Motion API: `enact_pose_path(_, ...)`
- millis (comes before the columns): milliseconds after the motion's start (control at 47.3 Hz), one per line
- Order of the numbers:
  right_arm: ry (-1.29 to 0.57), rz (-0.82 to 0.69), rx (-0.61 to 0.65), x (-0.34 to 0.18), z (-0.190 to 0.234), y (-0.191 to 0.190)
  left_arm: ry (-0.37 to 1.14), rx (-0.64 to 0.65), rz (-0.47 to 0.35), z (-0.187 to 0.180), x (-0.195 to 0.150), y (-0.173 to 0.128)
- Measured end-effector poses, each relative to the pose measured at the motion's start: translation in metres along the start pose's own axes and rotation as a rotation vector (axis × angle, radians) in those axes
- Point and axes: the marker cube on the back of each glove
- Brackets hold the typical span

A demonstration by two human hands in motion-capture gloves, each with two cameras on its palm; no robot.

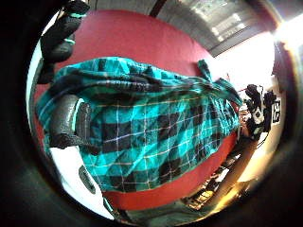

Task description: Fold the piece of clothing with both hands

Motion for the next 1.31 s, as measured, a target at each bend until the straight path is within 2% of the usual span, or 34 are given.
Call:
enact_pose_path(63,-0.018,0.114,-0.056,0.036,0.007,0.023,0.007,0.096,0.011,-0.002,-0.003,0.0)
enact_pose_path(148,-0.074,0.264,-0.118,0.065,-0.001,0.062,-0.061,0.07,0.021,0.002,-0.013,0.016)
enact_pose_path(211,-0.199,0.338,-0.185,0.075,-0.016,0.096,-0.05,0.099,0.053,0.009,-0.007,0.019)
enact_pose_path(254,-0.277,0.379,-0.256,0.079,-0.02,0.114,-0.035,0.05,0.07,0.017,-0.002,0.027)
enact_pose_path(338,-0.11,0.555,-0.25,0.111,-0.007,0.127,-0.074,-0.073,0.084,0.034,-0.001,0.043)
enact_pose_path(402,-0.115,0.604,-0.34,0.113,0.005,0.137,0.0,-0.193,0.118,0.046,0.013,0.057)
enact_pose_path(444,-0.122,0.621,-0.344,0.113,0.013,0.136,0.054,-0.269,0.141,0.053,0.021,0.067)
enact_pose_path(592,-0.272,0.665,-0.448,0.101,0.048,0.128,0.065,-0.333,0.132,0.069,0.017,0.067)
enact_pose_path(655,-0.275,0.695,-0.43,0.098,0.056,0.125,0.068,-0.391,0.118,0.07,0.015,0.071)
enact_pose_path(697,-0.255,0.704,-0.371,0.099,0.059,0.121,0.064,-0.41,0.111,0.071,0.014,0.072)
enact_pose_path(824,-0.318,0.635,-0.268,0.085,0.064,0.108,0.076,-0.406,0.116,0.073,0.016,0.07)
enact_pose_path(930,-0.28,0.636,-0.173,0.084,0.059,0.102,0.103,-0.407,0.13,0.072,0.018,0.07)
enact_pose_path(1057,-0.463,0.634,-0.11,0.066,0.032,0.093,0.096,-0.439,0.113,0.067,0.014,0.069)
enact_pose_path(1226,-0.528,0.647,-0.133,0.027,-0.009,0.084,0.247,-0.479,0.095,0.027,0.008,0.06)
enact_pose_path(1310,-0.686,0.504,-0.09,-0.013,-0.026,0.07,0.303,-0.448,0.096,-0.004,0.0,0.052)
